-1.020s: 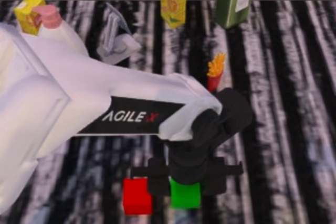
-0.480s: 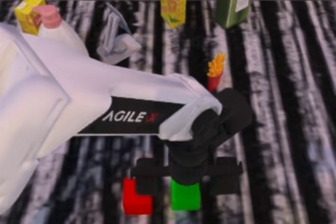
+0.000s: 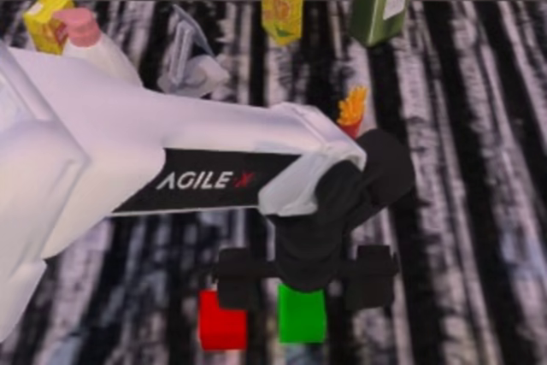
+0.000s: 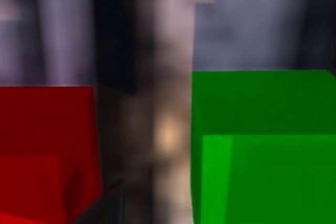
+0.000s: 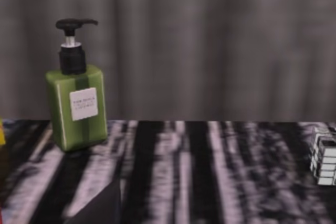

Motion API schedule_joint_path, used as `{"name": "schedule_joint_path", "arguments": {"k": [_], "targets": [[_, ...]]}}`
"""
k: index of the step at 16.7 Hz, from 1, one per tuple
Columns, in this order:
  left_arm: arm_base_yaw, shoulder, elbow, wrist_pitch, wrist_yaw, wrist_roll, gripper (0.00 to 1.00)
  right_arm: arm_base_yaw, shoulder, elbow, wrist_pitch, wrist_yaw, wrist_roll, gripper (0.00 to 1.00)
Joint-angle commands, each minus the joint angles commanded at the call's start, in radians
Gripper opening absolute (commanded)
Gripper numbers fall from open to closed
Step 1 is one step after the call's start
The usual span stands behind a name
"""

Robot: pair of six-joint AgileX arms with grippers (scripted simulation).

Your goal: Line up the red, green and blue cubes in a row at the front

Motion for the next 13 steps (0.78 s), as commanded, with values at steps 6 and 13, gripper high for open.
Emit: {"name": "schedule_joint_path", "arguments": {"k": [6,13], "targets": [[0.014,-0.078,0.098,-0.176,0.000,0.000,1.00,0.000,0.000,0.000,0.000,0.000,0.000,1.00],[0.030,-0.066,0.106,-0.176,-0.002,0.062,1.00,0.000,0.000,0.000,0.000,0.000,0.000,1.00]]}}
